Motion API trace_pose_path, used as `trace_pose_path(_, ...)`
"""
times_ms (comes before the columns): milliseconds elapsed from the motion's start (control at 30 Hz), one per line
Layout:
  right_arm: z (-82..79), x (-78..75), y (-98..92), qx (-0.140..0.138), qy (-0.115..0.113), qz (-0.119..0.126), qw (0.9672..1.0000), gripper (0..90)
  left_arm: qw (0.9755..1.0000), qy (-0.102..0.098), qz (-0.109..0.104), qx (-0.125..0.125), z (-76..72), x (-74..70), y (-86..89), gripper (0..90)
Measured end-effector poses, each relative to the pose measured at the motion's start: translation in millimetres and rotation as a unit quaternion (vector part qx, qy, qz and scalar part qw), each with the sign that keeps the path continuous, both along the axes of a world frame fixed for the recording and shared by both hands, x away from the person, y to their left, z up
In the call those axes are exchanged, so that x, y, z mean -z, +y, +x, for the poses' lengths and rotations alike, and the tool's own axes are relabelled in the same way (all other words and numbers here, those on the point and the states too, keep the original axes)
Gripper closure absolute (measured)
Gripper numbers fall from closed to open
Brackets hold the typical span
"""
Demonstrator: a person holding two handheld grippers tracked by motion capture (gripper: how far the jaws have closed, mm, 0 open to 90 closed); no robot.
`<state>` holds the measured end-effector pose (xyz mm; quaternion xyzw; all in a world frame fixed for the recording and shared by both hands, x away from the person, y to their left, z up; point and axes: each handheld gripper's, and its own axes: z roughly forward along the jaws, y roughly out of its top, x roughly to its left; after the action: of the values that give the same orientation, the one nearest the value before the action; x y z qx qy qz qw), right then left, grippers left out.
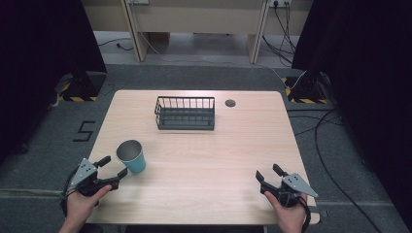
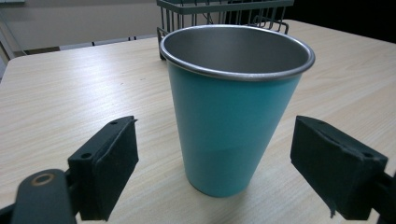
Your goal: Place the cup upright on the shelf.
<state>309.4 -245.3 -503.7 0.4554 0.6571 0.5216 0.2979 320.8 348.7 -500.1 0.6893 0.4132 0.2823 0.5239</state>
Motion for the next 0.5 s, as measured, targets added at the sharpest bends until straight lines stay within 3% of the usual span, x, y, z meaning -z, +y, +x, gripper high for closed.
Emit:
trace_pose_path(133, 0.3, 0.2, 4.0, -0.008, 0.005, -0.006, 0.9999, 25.5, 0.9998, -0.001, 0.001, 0.018, 2.1, -0.7, -7.3, 14.3)
trace_pose_path(400, -1.8, -3.3, 1.6, -0.007, 0.002, 0.003, 1.0000, 24.2, 0.9998, 0.015, -0.003, 0.014, 14.0, 2.2, -20.8, 14.3)
trace_pose_path(500, -1.2, -3.4, 0.2, -0.006, 0.001, 0.004, 1.0000, 24.1, 0.9997, 0.017, 0.008, 0.018, 18.8, 3.5, -24.7, 14.3)
